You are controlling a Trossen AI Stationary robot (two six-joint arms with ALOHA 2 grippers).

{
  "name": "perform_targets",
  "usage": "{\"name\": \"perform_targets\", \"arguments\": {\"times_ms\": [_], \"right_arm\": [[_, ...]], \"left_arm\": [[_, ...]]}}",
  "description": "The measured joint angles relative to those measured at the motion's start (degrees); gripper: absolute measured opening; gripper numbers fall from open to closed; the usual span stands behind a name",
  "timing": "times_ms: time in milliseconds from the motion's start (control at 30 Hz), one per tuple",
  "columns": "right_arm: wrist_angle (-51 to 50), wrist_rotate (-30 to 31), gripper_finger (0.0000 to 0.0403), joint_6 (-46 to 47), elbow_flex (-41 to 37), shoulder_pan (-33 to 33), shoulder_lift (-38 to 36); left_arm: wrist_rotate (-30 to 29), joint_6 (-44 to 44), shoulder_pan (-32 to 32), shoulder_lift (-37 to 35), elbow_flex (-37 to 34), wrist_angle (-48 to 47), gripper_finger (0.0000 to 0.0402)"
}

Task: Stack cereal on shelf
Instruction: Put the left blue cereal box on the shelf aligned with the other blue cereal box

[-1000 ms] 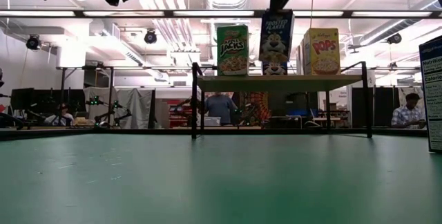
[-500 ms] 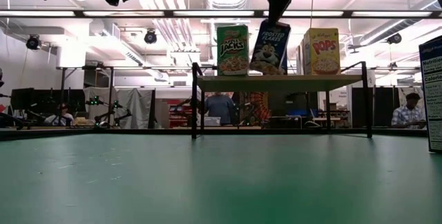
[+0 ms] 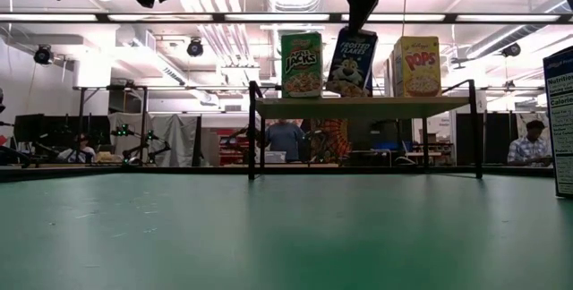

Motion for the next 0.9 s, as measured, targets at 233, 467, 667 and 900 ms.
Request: {"name": "perform_targets", "arguments": {"times_ms": [233, 467, 667, 900], "right_arm": [[0.02, -0.01, 0.0187, 0.30, 0.00, -0.01, 0.00], [0.46, 0.00, 0.0218, 1.57, -0.23, -1.35, 0.02], [0.94, 0.02, 0.0238, 1.35, -0.25, -1.88, 0.03], [1.00, 0.02, 0.0240, 1.92, 1.59, -1.86, 0.00]], "left_arm": [[0.00, 0.01, 0.02, 0.00, 0.00, 0.00, 0.0233], [0.00, 0.02, 0.02, 0.00, 0.00, 0.00, 0.0233], [0.00, 0.02, 0.02, 0.00, 0.00, 0.00, 0.0233], [0.00, 0.22, 0.02, 0.00, 0.00, 0.00, 0.0233]]}}
